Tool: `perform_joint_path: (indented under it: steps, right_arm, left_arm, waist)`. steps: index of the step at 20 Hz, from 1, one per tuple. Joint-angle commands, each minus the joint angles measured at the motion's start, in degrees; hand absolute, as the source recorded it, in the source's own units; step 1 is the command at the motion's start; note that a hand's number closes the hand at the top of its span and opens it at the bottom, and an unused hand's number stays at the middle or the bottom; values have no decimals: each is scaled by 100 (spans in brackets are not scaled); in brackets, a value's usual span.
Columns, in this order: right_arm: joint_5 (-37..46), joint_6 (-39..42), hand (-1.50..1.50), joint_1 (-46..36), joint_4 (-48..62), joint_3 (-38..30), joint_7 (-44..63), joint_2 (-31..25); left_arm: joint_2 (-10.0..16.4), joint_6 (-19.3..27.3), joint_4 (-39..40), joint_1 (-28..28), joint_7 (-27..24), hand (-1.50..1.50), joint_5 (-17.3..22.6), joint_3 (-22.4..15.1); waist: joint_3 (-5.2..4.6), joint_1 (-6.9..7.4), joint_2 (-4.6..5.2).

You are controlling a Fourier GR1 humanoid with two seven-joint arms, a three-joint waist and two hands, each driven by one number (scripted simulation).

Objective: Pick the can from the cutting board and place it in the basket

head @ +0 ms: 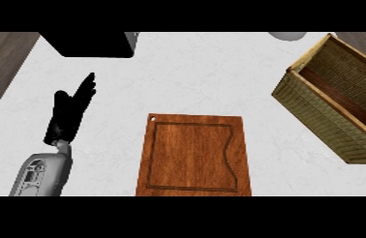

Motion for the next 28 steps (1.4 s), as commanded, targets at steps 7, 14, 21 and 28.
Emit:
perform_joint_path:
  steps: [7, 14, 21, 28]
  right_arm:
    - [893, -1250, 150, 516, 1514, 689, -1936, -174]
    - [493, -911, -150, 72, 2540, 452, -1229, 354]
    - [281, -1655, -150, 226, 3131, 106, -1983, 574]
    - [-273, -1981, -150, -257, 3394, -782, -1456, 218]
  left_arm:
    - [-165, 150, -509, 322, 292, 0, -190, -187]
    - [-53, -5, -269, 267, 67, 0, -79, -24]
    - [-20, 8, -25, -19, -16, 0, -147, 29]
    - [37, -142, -158, -150, 365, 0, 9, 99]
  waist:
    - [1, -1, -30]
    - [-4, -9, -33]
    - [0, -21, -20]
    - [-1, -54, -33]
